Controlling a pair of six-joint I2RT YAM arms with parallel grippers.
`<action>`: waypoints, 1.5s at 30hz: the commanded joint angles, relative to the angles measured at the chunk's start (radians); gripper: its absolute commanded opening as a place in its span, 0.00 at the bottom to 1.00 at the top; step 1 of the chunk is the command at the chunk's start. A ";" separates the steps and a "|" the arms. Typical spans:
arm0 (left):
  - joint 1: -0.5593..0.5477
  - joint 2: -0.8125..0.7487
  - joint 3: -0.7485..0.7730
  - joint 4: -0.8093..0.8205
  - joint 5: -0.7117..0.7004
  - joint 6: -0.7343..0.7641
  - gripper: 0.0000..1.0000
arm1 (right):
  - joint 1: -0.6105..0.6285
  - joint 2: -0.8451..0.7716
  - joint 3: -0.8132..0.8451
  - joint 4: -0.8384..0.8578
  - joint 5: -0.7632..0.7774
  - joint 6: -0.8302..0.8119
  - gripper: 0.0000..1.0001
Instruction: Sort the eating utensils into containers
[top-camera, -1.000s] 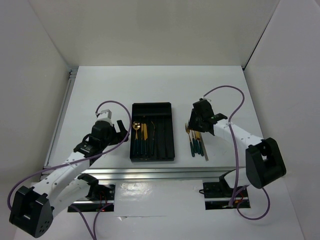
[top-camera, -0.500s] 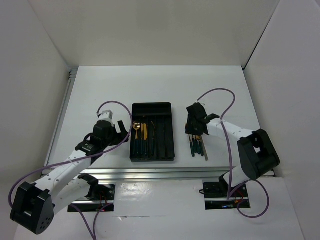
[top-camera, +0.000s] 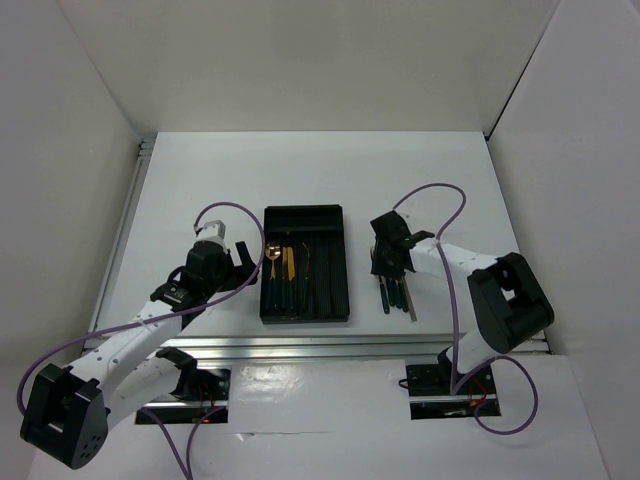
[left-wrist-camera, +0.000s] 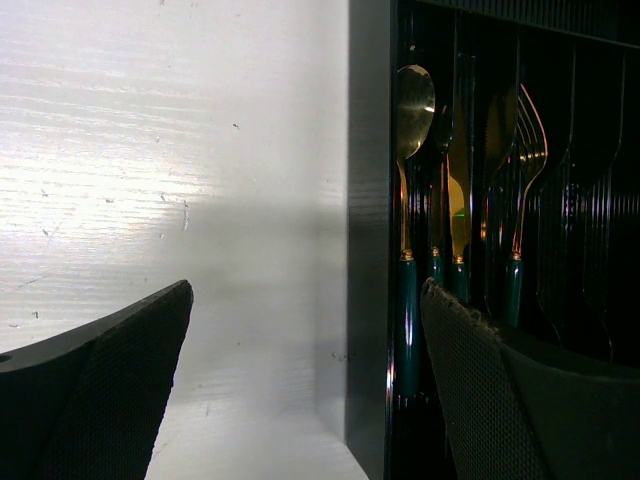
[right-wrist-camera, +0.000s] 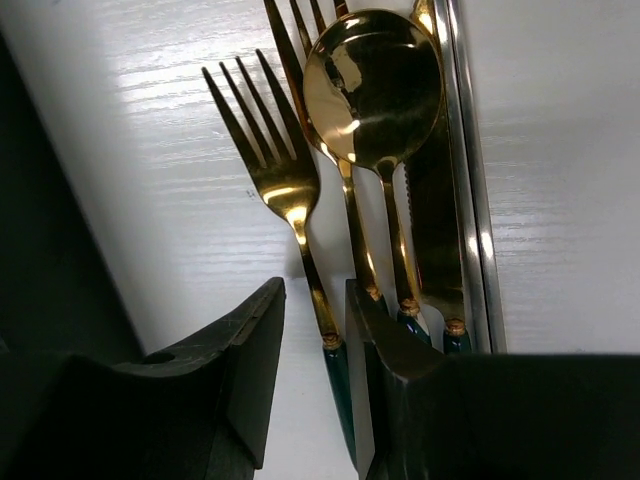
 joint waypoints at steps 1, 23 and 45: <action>0.007 0.000 -0.002 0.028 -0.009 0.024 1.00 | 0.010 0.035 -0.005 -0.002 0.016 0.015 0.38; 0.007 0.000 -0.002 0.028 -0.009 0.024 1.00 | 0.080 0.138 0.157 -0.213 0.159 0.103 0.00; 0.007 0.000 -0.002 0.028 0.002 0.024 1.00 | 0.288 0.019 0.400 -0.086 -0.015 0.033 0.00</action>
